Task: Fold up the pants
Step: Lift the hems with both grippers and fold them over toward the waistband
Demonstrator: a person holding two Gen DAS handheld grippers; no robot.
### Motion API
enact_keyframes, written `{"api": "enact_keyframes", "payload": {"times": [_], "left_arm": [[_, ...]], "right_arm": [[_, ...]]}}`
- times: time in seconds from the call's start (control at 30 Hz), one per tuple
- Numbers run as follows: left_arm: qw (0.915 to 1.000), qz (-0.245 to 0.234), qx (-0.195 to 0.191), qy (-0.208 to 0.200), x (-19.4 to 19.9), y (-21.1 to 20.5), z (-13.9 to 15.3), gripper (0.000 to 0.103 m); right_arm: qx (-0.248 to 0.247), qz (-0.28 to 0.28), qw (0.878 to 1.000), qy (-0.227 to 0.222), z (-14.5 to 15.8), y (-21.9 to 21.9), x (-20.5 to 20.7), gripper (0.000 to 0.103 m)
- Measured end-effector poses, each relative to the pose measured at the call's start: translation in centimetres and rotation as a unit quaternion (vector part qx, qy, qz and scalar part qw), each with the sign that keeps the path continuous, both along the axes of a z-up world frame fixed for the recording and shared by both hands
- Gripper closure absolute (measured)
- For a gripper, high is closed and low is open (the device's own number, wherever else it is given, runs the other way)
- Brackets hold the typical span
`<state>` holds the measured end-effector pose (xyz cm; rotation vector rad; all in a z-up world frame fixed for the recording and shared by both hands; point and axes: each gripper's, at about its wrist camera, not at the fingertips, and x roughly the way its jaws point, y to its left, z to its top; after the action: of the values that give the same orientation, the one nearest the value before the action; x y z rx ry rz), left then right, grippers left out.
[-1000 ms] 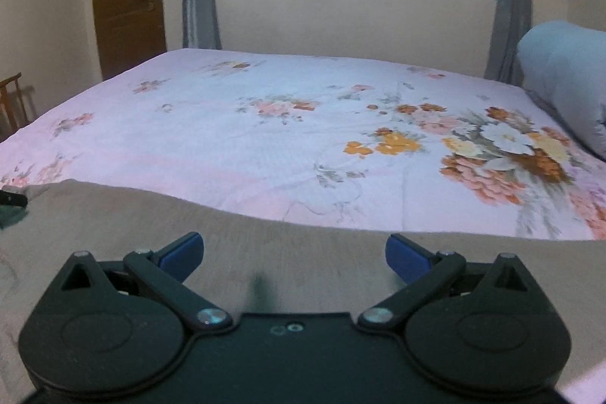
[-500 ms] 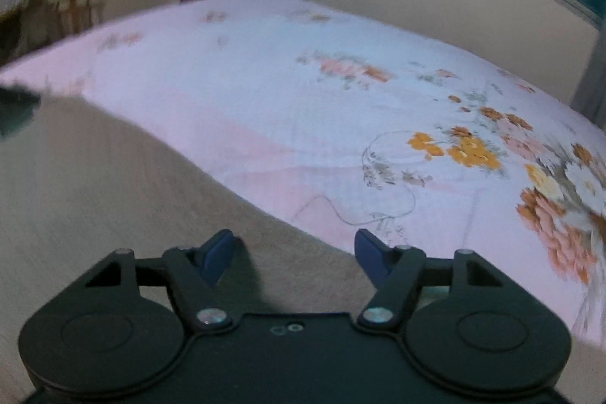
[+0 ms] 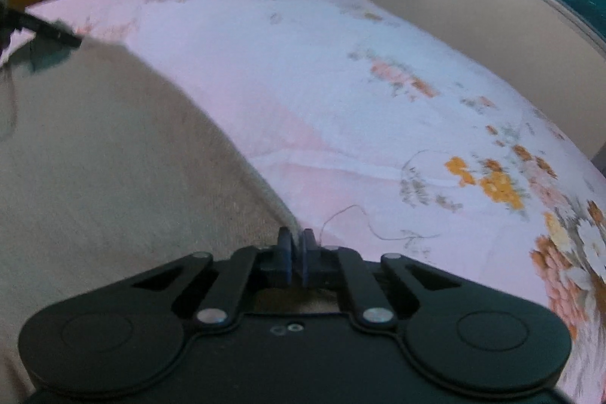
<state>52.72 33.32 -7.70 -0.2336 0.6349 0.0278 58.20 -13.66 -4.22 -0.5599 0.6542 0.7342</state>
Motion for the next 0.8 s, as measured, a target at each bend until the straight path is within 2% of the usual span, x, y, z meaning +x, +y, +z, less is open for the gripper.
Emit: {"api": "enact_keyframes", "payload": {"times": [0.2, 0.3, 0.37, 0.5, 0.63, 0.67, 0.7, 0.73, 0.77, 0.8], "left_arm": [[0.9968, -0.028, -0.02, -0.072, -3.2, 0.7, 3.4, 0.079], [0.992, -0.049, -0.034, -0.111, -6.2, 0.8, 5.5, 0.079], [0.9893, -0.064, -0.029, -0.128, -8.5, 0.5, 6.5, 0.079], [0.9841, -0.092, -0.036, -0.148, -13.9, 0.1, 7.3, 0.079], [0.9812, -0.114, -0.043, -0.149, -19.3, -0.1, 6.4, 0.077], [0.9829, -0.113, -0.043, -0.138, -20.5, -0.3, 5.9, 0.062], [0.9869, -0.1, -0.04, -0.12, -21.6, -0.3, 5.3, 0.04], [0.9905, -0.079, -0.043, -0.104, -22.8, -0.2, 4.7, 0.029], [0.9923, -0.063, -0.051, -0.094, -24.4, -0.1, 4.2, 0.012], [0.9925, -0.058, -0.059, -0.09, -25.8, -0.1, 3.8, 0.01]], "right_arm": [[0.013, 0.008, 0.998, -0.054, 5.8, -1.8, -6.5, 0.103], [0.007, 0.018, 0.997, -0.079, 8.8, -2.7, -11.3, 0.103], [0.003, 0.02, 0.996, -0.089, 10.4, -3.0, -14.4, 0.103], [-0.001, 0.019, 0.996, -0.09, 11.3, -3.7, -21.2, 0.103], [-0.008, -0.002, 0.997, -0.076, 9.3, -4.3, -27.2, 0.103], [-0.015, -0.007, 0.997, -0.081, 8.4, -4.4, -28.6, 0.103], [-0.026, -0.01, 0.995, -0.091, 7.3, -4.5, -30.0, 0.094], [-0.033, -0.022, 0.995, -0.094, 6.2, -4.6, -31.2, 0.089], [-0.025, -0.041, 0.995, -0.093, 5.6, -4.9, -32.2, 0.087], [-0.004, -0.056, 0.994, -0.089, 5.4, -5.4, -33.1, 0.086]]}}
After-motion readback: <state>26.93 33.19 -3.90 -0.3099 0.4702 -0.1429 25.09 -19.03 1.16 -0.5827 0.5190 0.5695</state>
